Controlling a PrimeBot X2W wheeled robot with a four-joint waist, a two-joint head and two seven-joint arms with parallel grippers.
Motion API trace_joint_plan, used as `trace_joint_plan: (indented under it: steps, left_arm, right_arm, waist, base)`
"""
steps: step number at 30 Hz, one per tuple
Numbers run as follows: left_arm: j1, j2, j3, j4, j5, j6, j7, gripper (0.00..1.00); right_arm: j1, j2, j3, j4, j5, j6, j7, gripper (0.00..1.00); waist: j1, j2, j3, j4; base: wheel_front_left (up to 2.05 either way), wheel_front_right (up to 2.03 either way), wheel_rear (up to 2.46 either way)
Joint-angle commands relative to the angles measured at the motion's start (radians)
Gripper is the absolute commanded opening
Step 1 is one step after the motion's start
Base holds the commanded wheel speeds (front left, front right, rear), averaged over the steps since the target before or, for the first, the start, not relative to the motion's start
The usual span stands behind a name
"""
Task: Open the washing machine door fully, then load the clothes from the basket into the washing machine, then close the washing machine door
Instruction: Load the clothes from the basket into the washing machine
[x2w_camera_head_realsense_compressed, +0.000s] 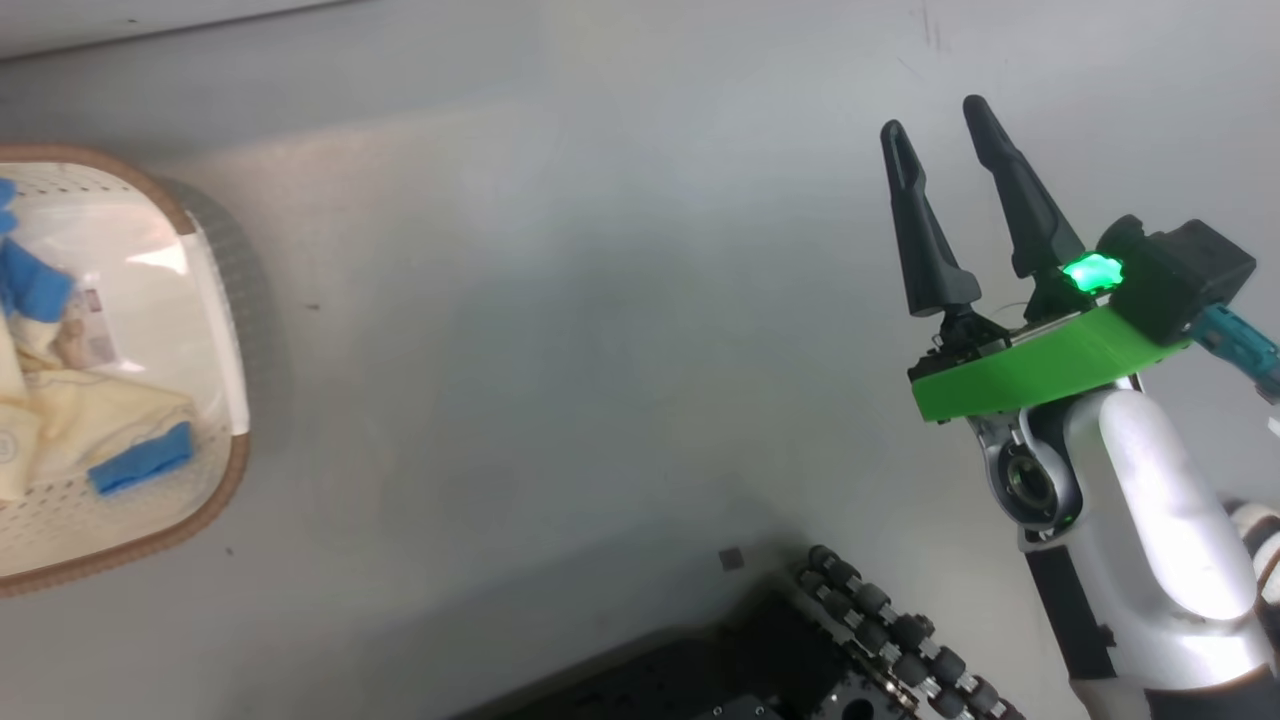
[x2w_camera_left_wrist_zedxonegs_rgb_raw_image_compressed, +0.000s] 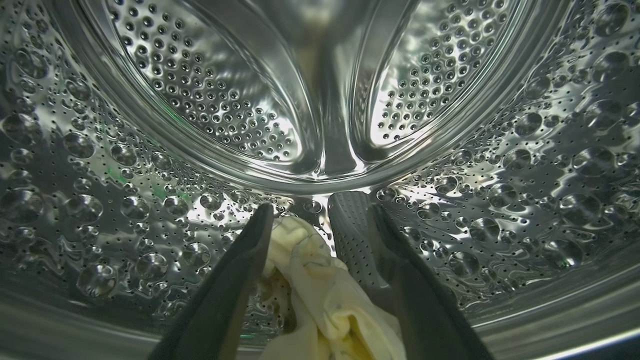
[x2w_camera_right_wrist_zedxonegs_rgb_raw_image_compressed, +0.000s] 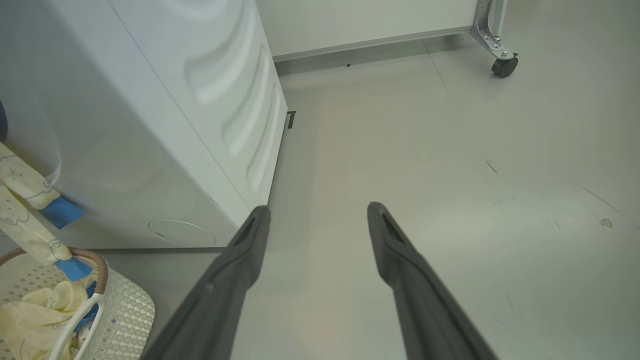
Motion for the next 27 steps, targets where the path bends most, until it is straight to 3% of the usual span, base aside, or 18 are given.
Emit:
trace_joint_plan:
  steps: [1,15,21,27]
  left_arm:
    - [0.028,0.031,0.012,-0.027,-0.029,0.001,-0.018,1.00]
    - [0.300,-0.017,-0.042,-0.096,-0.150,0.001,-0.065,1.00]
    - [0.478,-0.035,0.046,-0.206,-0.137,0.001,-0.067,1.00]
    - [0.689,-0.068,0.194,-0.308,-0.071,0.001,-0.067,1.00]
  right_arm:
    - [0.025,-0.001,0.000,-0.018,-0.012,0.000,-0.010,1.00]
    - [0.067,-0.001,-0.056,0.016,-0.074,0.000,-0.010,1.00]
    - [0.099,-0.001,-0.080,0.029,-0.083,0.000,-0.010,1.00]
    - [0.132,-0.001,-0.092,0.044,-0.097,0.000,-0.010,1.00]
  waist:
    - [0.0000,0.0000,-0.040,0.031]
    - [0.0000,0.0000,-0.242,0.138]
    - [0.0000,0.0000,-0.335,0.178]
    - [0.0000,0.0000,-0.415,0.208]
  base:
    - [0.00,0.00,0.00]
    - [0.00,0.00,0.00]
    - [0.00,0.00,0.00]
    - [0.00,0.00,0.00]
